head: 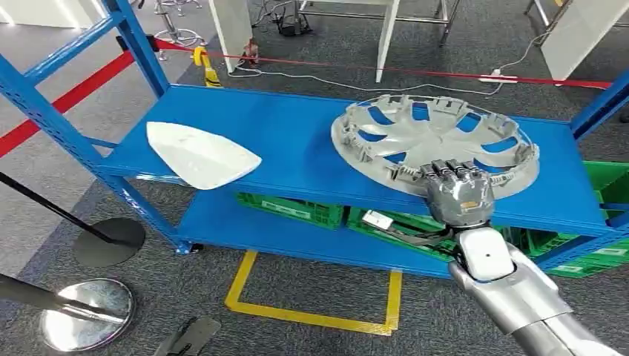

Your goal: Take the parts from the cabinet and place them on the table.

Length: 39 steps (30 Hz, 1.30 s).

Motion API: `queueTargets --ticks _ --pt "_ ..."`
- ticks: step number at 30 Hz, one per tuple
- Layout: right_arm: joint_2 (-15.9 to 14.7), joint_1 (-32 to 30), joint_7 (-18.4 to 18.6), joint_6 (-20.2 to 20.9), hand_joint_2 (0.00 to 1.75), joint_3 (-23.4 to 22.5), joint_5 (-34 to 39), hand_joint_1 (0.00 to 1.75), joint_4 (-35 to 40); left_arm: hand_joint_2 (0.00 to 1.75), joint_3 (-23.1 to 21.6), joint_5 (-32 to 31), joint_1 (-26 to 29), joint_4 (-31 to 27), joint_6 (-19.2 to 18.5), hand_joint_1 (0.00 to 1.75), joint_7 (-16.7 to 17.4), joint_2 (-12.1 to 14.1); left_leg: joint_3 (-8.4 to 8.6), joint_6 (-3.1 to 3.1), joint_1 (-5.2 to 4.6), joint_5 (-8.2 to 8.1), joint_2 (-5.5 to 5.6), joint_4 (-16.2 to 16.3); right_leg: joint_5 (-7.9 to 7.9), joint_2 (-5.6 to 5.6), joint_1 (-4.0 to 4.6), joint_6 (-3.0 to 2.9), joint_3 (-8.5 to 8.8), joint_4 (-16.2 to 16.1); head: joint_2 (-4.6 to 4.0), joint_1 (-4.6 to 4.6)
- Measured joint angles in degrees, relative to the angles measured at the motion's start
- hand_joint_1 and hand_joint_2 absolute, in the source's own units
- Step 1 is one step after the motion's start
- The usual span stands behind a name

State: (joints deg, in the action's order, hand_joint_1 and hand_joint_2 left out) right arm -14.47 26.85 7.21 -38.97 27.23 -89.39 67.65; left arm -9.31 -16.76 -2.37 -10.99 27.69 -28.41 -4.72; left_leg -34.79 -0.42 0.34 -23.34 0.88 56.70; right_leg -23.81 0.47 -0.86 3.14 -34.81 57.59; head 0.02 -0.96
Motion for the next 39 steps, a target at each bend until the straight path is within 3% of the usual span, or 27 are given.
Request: queueTargets --ticks 28,32,33,34,37,38,39 --pt "0.0 0.0 -0.3 0.0 1.75 0.0 0.0 1.75 0.3 0.0 0.0 -0.2 0.0 0.0 -0.2 0.0 -0.1 0.0 -0.01 0.0 0.0 0.0 0.0 0.0 0.01 0.0 0.0 0.01 0.0 0.0 -0.02 0.0" --pt "-0.1 0.1 3.1 0.0 1.75 0.0 0.0 1.75 0.7 0.0 0.0 -0.2 0.0 0.0 -0.3 0.0 0.4 0.1 -0.17 1.19 -0.41 0.34 0.03 0.1 0.77 0.04 -0.4 1.11 0.15 -0.6 0.0 0.07" --pt "-0.3 0.2 3.8 0.0 1.75 0.1 0.0 1.75 0.8 0.0 0.0 -0.4 -0.1 0.0 -0.3 0.0 0.4 0.1 0.24 1.47 0.21 1.07 -0.09 -1.0 0.25 0.01 -0.3 1.19 -0.14 -0.3 0.0 -0.02" --pt "-0.7 0.3 4.5 0.0 1.75 0.2 0.0 1.75 0.9 0.0 0.0 -0.6 -0.2 0.0 -0.3 0.0 0.4 0.1 0.31 1.61 0.17 1.3 -0.13 -1.3 -1.22 -0.12 -0.31 1.08 -0.92 0.8 0.0 -0.04" --pt "-0.9 0.6 5.3 0.0 1.75 0.7 0.0 1.75 0.9 0.0 0.0 -0.6 -0.3 0.0 -0.4 0.0 0.4 0.1 0.03 1.66 0.09 1.47 -0.2 -1.2 -8.59 -0.07 -0.26 1.15 -5.78 14.5 0.0 -0.07" --pt "-1.0 0.6 5.5 0.0 1.75 0.9 0.0 1.75 0.9 0.0 0.0 -0.7 -0.3 0.0 -0.5 0.0 0.4 0.1 -0.07 1.58 0.09 1.6 -0.2 -1.2 -9.57 -0.08 -0.26 1.29 -6.86 17.7 0.0 -0.15" --pt "-1.1 0.6 5.5 0.0 1.75 1.1 0.0 1.75 0.9 0.0 0.0 -0.7 -0.3 0.0 -0.5 0.0 0.4 0.1 -0.19 1.49 0.15 1.72 -0.19 -1.2 -9.14 -0.1 -0.37 1.41 -6.68 17.9 0.0 -0.11"
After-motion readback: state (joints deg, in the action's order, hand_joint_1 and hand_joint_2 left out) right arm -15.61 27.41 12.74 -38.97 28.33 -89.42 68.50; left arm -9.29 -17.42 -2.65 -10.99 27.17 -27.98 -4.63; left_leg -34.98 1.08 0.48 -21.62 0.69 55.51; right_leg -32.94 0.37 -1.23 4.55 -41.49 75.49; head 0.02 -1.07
